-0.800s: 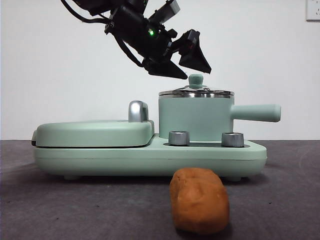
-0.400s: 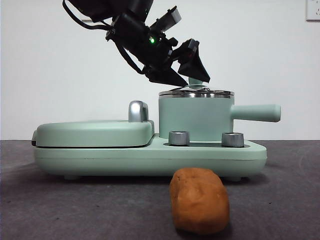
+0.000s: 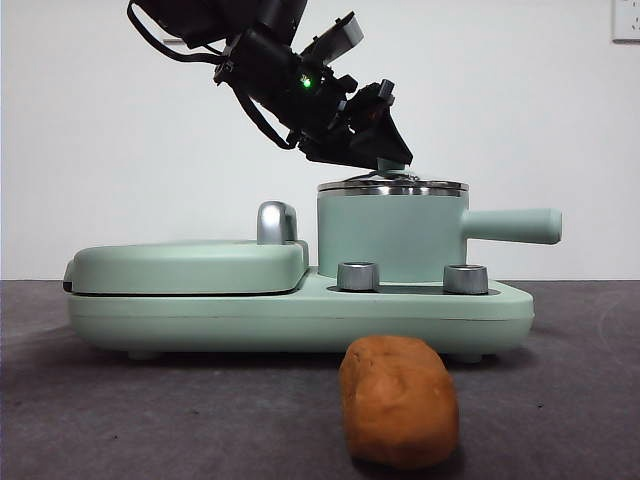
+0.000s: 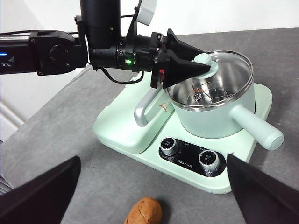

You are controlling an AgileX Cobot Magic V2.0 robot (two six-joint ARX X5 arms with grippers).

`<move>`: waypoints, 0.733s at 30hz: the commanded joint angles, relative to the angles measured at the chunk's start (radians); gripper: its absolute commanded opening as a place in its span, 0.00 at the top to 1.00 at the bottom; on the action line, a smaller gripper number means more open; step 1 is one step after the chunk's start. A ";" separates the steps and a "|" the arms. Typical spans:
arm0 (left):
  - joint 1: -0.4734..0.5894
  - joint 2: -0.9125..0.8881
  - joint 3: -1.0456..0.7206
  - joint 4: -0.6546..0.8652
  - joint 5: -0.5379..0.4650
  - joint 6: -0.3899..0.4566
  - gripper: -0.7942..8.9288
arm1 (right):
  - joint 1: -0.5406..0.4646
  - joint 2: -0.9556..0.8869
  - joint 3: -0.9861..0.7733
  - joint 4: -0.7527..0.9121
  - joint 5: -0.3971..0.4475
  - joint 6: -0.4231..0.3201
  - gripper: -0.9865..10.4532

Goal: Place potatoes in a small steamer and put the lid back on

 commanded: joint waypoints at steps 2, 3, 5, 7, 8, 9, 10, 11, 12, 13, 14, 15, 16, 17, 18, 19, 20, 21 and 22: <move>-0.008 0.026 0.027 0.011 0.001 0.007 0.74 | 0.000 0.006 0.014 0.003 0.000 0.018 0.48; -0.008 0.026 0.027 0.011 0.001 0.007 0.77 | 0.000 0.006 0.014 0.003 0.000 0.022 0.48; -0.008 0.026 0.027 0.011 0.001 0.007 0.80 | 0.000 0.006 0.014 0.003 0.000 0.022 0.48; -0.008 0.026 0.027 0.010 0.001 0.007 0.80 | 0.000 0.006 0.014 0.003 0.000 0.022 0.48; -0.008 0.026 0.027 0.009 0.001 0.007 0.80 | 0.000 0.006 0.014 0.003 0.000 0.022 0.48; -0.008 0.026 0.027 0.010 0.001 0.007 0.80 | 0.000 0.006 0.014 0.003 0.000 0.022 0.48; -0.008 0.026 0.027 0.012 0.001 0.007 0.80 | 0.000 0.006 0.014 0.003 0.000 0.023 0.48; -0.008 0.026 0.028 0.013 0.001 0.007 0.80 | 0.000 0.006 0.014 0.003 0.001 0.027 0.48; -0.008 0.023 0.033 0.012 0.001 0.006 0.80 | 0.000 0.006 0.014 0.004 0.001 0.038 0.48; -0.008 0.019 0.039 0.009 0.001 0.005 0.80 | 0.000 0.006 0.014 0.006 0.000 0.054 0.48; -0.007 0.014 0.045 0.009 0.001 0.004 0.80 | 0.000 0.007 0.014 0.009 0.000 0.069 0.48; -0.007 0.007 0.052 0.009 0.001 0.002 0.80 | 0.000 0.008 0.014 0.010 -0.001 0.080 0.48; -0.007 -0.002 0.060 0.008 0.001 -0.005 0.80 | 0.000 0.010 0.016 0.011 -0.002 0.095 0.48; -0.007 -0.008 0.068 0.009 0.001 -0.014 0.80 | 0.000 0.014 0.019 0.010 -0.002 0.107 0.48; -0.005 -0.016 0.079 0.006 0.001 -0.027 0.80 | 0.001 0.018 0.025 0.007 -0.002 0.123 0.48; -0.003 -0.023 0.093 -0.002 0.001 -0.044 0.80 | 0.002 0.026 0.034 0.002 -0.002 0.136 0.48; -0.001 -0.032 0.103 -0.010 0.001 -0.058 0.80 | 0.005 0.035 0.046 -0.008 -0.001 0.141 0.48; 0.001 -0.039 0.112 -0.017 0.001 -0.074 0.80 | 0.010 0.048 0.061 -0.024 0.001 0.145 0.48; 0.002 -0.050 0.119 -0.031 0.001 -0.079 0.80 | 0.018 0.063 0.077 -0.040 0.006 0.146 0.48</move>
